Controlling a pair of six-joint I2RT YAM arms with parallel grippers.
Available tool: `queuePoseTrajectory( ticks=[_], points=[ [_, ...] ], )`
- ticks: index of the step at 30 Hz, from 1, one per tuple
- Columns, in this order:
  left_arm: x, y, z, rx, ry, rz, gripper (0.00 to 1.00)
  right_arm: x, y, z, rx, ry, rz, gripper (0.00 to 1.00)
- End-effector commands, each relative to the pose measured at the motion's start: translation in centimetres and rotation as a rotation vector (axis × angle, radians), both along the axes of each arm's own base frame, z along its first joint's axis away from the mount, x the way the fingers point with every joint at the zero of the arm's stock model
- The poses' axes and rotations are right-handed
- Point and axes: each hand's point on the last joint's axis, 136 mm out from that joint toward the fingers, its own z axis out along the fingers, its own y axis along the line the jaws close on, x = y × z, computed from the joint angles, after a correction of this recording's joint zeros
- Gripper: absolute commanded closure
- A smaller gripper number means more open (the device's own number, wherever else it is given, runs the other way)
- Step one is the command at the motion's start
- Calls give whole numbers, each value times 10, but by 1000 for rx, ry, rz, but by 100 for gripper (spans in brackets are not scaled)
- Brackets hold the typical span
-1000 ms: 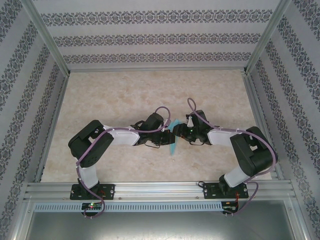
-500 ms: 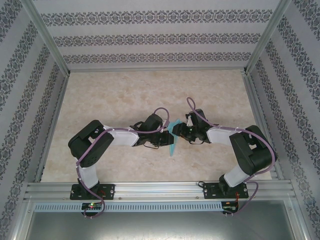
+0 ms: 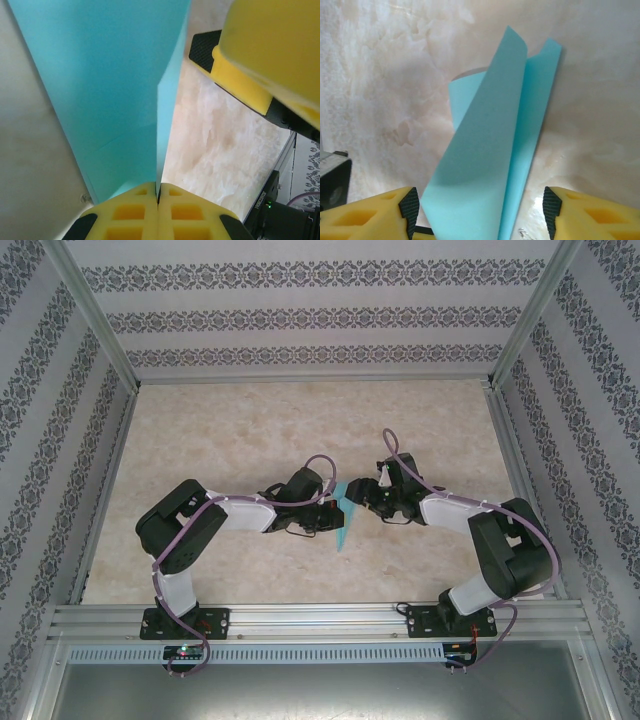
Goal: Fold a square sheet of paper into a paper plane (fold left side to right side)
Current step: Fold the wing for the fifth time at the center of the table.
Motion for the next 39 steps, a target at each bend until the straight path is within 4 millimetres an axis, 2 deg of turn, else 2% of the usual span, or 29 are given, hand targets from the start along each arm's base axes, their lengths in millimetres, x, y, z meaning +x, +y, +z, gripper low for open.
queuePoseTrajectory(
  ticks=[1, 14, 25, 39],
  points=[
    [8, 2, 2, -20, -15, 17, 97, 14, 10, 12, 41, -27, 8, 30],
    [7, 3, 1, -14, -13, 17, 97, 29, 26, -1, 41, 8, 32, 31],
    [8, 10, 0, 12, -21, 26, 97, 13, 16, -36, -81, 142, 45, 30],
    [8, 18, -9, 46, -16, 16, 97, 8, 16, -39, -112, 151, 74, 29]
  ],
)
